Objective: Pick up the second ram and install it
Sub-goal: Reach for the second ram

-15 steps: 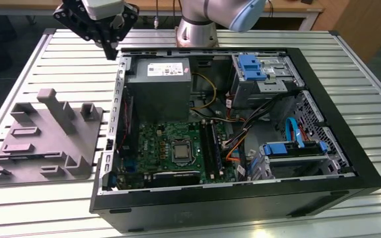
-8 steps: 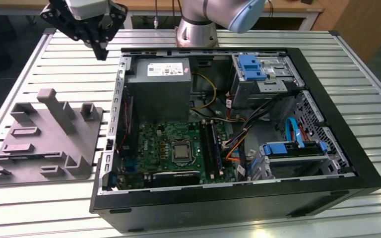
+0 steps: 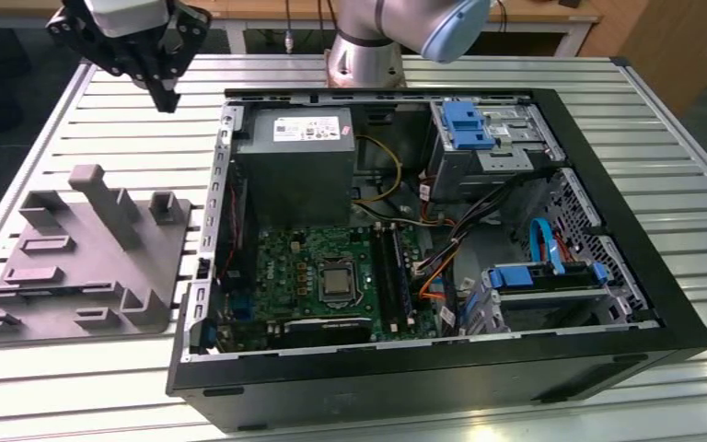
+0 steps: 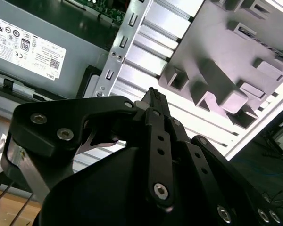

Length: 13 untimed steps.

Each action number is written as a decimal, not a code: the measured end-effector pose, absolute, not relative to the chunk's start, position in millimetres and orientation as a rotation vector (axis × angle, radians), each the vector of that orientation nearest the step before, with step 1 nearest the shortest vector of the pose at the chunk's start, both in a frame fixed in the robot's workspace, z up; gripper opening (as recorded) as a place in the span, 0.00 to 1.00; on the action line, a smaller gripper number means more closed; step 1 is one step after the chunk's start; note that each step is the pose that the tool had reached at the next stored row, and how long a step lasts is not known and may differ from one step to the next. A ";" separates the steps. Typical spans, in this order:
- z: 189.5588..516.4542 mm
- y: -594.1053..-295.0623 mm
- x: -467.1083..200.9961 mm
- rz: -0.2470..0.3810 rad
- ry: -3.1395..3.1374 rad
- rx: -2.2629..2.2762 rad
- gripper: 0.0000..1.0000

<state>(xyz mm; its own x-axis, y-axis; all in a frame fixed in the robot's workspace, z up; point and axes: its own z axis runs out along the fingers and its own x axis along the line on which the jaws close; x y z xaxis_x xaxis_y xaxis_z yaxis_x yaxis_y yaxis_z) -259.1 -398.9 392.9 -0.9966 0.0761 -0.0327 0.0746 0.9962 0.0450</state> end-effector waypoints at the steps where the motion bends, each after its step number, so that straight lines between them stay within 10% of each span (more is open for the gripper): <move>1: 392.8 -398.9 -261.7 0.068 3.104 0.117 0.10; 13: 391.8 -399.6 -290.5 0.068 3.102 0.117 0.10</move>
